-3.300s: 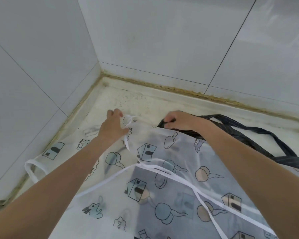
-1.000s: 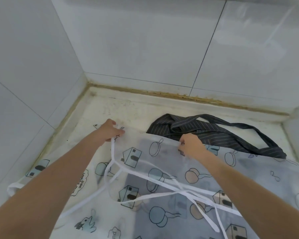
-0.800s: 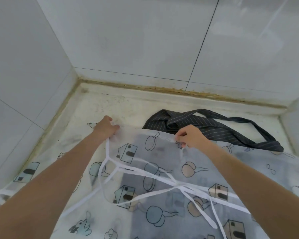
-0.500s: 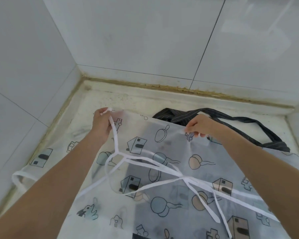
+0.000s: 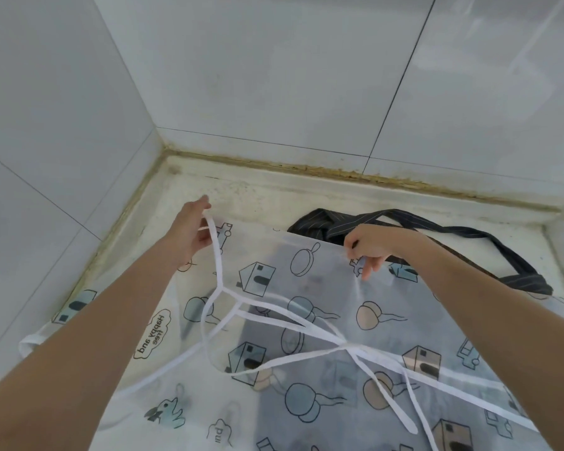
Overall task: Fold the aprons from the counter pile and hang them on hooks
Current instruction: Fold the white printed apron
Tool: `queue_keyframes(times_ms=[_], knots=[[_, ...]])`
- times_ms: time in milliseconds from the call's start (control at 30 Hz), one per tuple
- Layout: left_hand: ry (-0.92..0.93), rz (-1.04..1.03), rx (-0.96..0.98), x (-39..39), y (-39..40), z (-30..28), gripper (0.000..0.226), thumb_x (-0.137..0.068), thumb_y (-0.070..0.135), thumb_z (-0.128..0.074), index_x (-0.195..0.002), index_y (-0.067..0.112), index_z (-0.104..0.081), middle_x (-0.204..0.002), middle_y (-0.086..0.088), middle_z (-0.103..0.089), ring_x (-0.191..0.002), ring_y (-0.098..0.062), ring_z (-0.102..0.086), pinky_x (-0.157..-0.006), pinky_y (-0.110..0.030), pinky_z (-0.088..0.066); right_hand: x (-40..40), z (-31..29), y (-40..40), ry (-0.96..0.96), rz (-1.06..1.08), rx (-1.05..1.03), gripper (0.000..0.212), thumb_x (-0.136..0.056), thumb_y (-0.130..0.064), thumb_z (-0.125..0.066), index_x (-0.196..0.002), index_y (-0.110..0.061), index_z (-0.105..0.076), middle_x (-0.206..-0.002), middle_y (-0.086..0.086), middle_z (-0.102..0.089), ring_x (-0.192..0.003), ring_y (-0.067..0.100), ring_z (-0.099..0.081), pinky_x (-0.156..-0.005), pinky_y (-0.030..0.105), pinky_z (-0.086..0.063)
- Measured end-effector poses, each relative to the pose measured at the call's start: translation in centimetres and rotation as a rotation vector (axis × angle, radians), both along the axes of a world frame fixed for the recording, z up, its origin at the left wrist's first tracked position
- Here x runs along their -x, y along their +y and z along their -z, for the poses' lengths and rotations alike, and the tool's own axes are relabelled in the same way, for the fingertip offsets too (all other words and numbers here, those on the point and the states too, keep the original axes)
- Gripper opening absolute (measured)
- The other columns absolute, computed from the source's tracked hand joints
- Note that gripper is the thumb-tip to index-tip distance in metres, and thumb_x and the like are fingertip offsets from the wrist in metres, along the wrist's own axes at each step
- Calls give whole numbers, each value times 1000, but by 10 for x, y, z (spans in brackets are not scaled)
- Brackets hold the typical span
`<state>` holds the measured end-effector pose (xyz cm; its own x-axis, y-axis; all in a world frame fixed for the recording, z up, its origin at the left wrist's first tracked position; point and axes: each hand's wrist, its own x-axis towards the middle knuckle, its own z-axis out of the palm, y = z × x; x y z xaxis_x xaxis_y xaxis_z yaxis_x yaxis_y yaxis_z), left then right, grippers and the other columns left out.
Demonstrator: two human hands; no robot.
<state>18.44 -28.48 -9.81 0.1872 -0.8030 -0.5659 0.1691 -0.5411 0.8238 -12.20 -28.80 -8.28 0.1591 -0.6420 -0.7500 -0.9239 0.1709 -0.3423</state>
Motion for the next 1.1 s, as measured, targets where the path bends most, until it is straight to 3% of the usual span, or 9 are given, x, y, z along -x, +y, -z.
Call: queue_keyframes(times_ms=[67, 267, 400, 600, 667, 767, 900, 1000, 1100], knots=[[-71, 85, -3, 0, -3, -1, 6, -94, 13, -56, -90, 13, -52, -79, -5, -58, -70, -17, -55, -65, -27, -45, 3, 0, 2, -28, 29, -6, 21, -95, -2, -42, -79, -10, -52, -62, 5, -60, -51, 15, -66, -42, 15, -41], [29, 164, 40, -5, 2, 2, 22, -90, -5, -53, -85, 16, -54, -87, 4, -71, -64, -10, -59, -52, -13, -51, 15, -11, 4, -165, 195, -121, 21, -98, -4, -41, -84, -10, -55, -95, 11, -59, -57, 17, -69, -43, 16, -45], [-37, 116, 7, -2, 7, 13, 24, -89, -6, -55, -86, 17, -52, -92, 3, -70, -70, -10, -63, -63, -18, -49, 16, -5, -6, -31, 266, 227, 11, -94, -2, -48, -87, -4, -55, -86, 13, -62, -53, 16, -61, -40, 18, -47], [-1047, 236, 14, 23, 9, 7, 55, -87, 13, -60, -135, 9, -34, -138, -19, -30, -120, -35, -37, -94, -41, -37, 0, 19, 18, 97, -33, 583, 33, -92, -12, -51, -123, -6, -45, -125, 13, -39, -94, 30, -55, -75, 34, -48], [-1347, 424, 256, 42, 16, -1, 60, -87, 14, -57, -141, 12, -31, -144, -17, -23, -131, -35, -26, -104, -44, -29, -9, 24, 38, 101, -89, 667, 46, -91, -21, -55, -133, -9, -39, -137, 13, -31, -113, 29, -46, -91, 34, -45], [-1480, 937, 530, 76, 29, 6, 76, -89, 6, -52, -150, 19, -9, -158, -6, 3, -145, -27, 1, -116, -42, -6, -16, 37, 68, 272, -262, 546, 89, -86, -51, -58, -150, -15, -7, -157, 10, 2, -142, 33, -12, -110, 48, -26], [-1380, 1498, 192, 103, 46, 36, 89, -92, 9, -50, -149, 22, 17, -154, -7, 28, -141, -34, 23, -114, -48, 8, -1, 63, 101, 324, -429, 307, 111, -79, -64, -56, -145, -24, 25, -143, -2, 41, -140, 31, 27, -109, 62, 6], [-1360, 1623, 65, 101, 54, 50, 92, -94, 39, -51, -147, 21, 21, -151, -11, 32, -138, -41, 24, -113, -53, 6, 19, 71, 115, 247, -492, 294, 107, -81, -66, -51, -135, -26, 33, -138, -4, 41, -135, 26, 32, -109, 59, 12], [-1379, 1654, 88, 99, 59, 49, 90, -94, 39, -49, -146, 22, 22, -150, -14, 33, -137, -43, 25, -113, -55, 5, 26, 70, 113, 208, -535, 278, 106, -71, -80, -35, -141, -30, 26, -144, -8, 36, -138, 23, 29, -110, 56, 11]])
